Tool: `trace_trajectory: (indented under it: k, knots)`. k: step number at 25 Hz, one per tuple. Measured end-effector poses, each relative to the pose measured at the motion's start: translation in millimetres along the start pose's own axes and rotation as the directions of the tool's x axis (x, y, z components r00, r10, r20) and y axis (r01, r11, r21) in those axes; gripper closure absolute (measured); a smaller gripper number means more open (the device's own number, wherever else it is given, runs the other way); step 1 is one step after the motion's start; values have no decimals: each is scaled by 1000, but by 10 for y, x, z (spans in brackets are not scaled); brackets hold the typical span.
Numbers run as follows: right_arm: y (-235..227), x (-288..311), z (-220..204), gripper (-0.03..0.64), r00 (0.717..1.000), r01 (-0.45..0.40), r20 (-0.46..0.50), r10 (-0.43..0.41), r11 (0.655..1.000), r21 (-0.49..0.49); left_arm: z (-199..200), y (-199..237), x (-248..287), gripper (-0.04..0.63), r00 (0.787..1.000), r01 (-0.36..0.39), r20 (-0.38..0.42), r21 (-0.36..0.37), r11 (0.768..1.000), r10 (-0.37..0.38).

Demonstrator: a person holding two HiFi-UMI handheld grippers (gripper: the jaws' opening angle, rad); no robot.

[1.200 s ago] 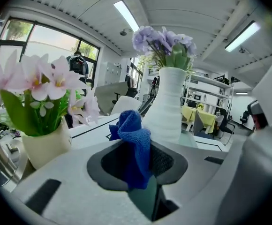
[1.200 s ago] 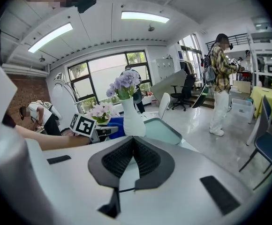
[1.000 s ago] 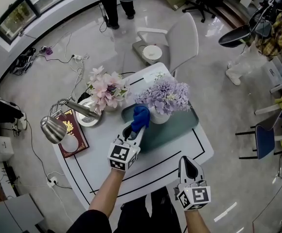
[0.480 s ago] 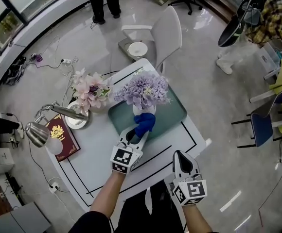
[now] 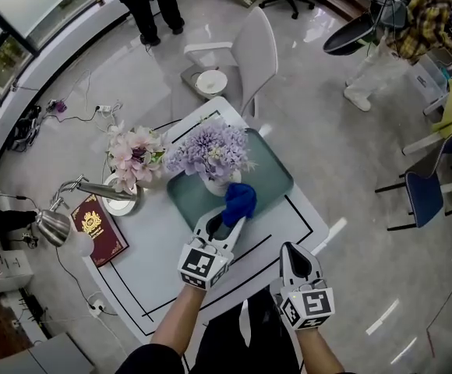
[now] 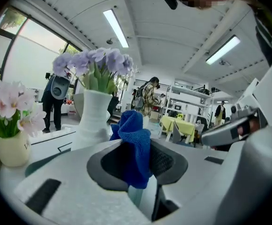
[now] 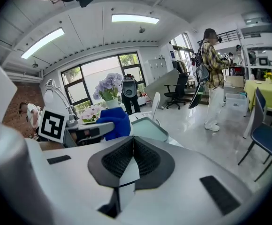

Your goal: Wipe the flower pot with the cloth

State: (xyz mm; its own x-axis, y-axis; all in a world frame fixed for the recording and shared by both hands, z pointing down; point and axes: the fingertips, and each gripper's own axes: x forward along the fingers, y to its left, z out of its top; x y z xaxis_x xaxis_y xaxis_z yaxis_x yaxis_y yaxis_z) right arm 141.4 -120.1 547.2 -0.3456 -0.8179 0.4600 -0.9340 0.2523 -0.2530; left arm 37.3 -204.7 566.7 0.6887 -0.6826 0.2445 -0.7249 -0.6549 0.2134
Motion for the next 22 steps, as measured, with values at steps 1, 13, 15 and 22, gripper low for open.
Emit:
trace_trajectory:
  k: [1,13,15,22]
  knots:
    - [-24,-4,-3,609,1000,3,1,-3,1000,4,91,6,49,489,1000,-3,20,-6,1000,4]
    - [-241,-43,-81,609,1000,12,-13,-12,999,34,-246,294,526,489,985,-159,-79,-89,983,153]
    - [-264,-37,-91,609,1000,10,-17,-9,999,37,-374,281,560,489,982,-167,-109,-96,981,156]
    - [-313,-2,-83,609,1000,-4,-23,5,999,41,-144,146,583,489,986,-165,-47,-89,982,162]
